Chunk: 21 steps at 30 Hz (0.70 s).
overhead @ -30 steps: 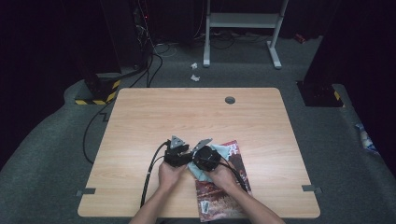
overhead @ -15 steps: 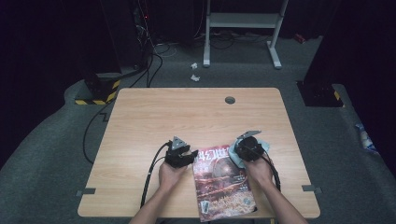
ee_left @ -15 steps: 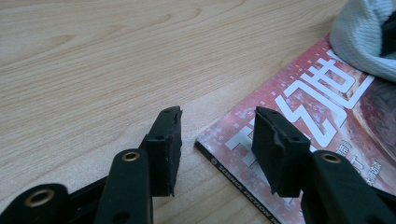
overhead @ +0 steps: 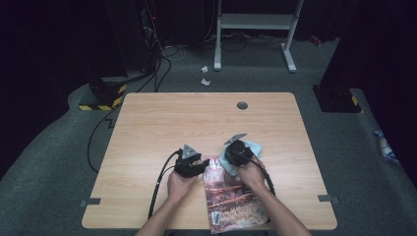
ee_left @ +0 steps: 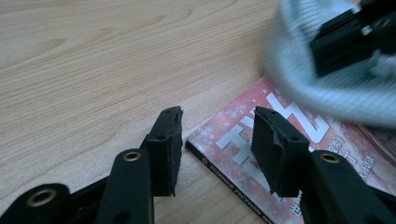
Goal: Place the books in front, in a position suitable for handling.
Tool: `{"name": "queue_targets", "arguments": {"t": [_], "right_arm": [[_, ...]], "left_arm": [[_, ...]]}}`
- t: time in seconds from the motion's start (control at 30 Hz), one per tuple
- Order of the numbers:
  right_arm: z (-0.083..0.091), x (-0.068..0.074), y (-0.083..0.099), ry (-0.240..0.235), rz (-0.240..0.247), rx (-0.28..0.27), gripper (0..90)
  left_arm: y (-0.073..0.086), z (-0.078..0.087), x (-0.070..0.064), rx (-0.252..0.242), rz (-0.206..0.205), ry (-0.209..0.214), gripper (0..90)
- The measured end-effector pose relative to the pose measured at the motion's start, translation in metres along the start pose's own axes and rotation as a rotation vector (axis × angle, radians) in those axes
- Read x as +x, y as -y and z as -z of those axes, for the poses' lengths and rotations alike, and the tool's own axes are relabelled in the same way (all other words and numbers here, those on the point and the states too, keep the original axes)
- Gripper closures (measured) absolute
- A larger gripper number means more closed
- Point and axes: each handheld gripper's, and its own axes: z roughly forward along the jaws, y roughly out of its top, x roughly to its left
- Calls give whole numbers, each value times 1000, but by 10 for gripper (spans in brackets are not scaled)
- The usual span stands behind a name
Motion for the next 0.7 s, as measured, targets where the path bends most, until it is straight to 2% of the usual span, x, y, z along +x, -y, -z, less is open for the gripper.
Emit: {"name": "queue_targets", "arguments": {"t": [0.07, 0.17, 0.2, 0.27, 0.33, 0.43, 0.57, 0.6, 0.7], "right_arm": [[-7, 18, -12, -40, 44, -1, 823], [-11, 29, -18, -30, 99, 2, 822], [-11, 27, -18, -40, 97, 1, 822], [-9, 19, -15, -63, 73, -3, 822], [-5, 12, -9, -27, 63, 3, 820], [6, -9, 8, 15, 45, 5, 819], [29, -36, 38, 38, -23, -8, 816], [36, -39, 47, 38, -32, 1, 815], [48, -37, 65, 23, -14, -4, 812]], "left_arm": [[0, 0, 0, 3, -3, -2, 513], [0, 0, 0, 4, 6, -5, 492], [0, 0, 0, 4, 5, -6, 489], [0, 0, 0, 4, 6, -9, 486], [0, 0, 0, 4, 9, -11, 479], [0, 0, 0, 4, 8, -13, 476], [0, 0, 0, 3, 5, -15, 476], [0, 0, 0, 2, 6, -15, 476], [0, 0, -1, 1, 8, -16, 476]]}}
